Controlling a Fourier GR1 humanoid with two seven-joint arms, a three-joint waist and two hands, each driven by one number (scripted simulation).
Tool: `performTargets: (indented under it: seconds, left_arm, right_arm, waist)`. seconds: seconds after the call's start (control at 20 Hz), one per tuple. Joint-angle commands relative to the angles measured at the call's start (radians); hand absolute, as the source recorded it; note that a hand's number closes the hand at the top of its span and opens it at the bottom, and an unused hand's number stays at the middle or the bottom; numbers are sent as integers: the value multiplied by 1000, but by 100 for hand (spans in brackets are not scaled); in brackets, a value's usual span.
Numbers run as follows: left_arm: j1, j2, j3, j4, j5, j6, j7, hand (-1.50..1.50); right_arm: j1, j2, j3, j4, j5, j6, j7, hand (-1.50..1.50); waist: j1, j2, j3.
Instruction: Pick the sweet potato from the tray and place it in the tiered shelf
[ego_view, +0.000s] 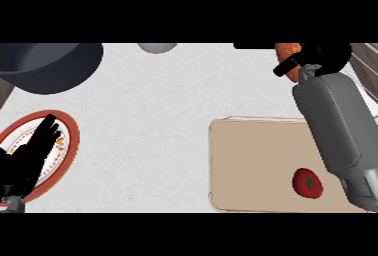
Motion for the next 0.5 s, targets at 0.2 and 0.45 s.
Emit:
performTargets:
  seconds: [0.2,0.45]
  left_arm:
    - [-8,-37,-7,20,-25,13,-10,0]
    - [-11,2,41,16,-7,-31,1,0]
  right_arm:
    - [-87,35,-56,-227,69,-32,191,150]
    - [-91,14,-66,-330,142,57,214,150]
  waist:
    - [-19,-4,-1]
    - [-12,-2,0]
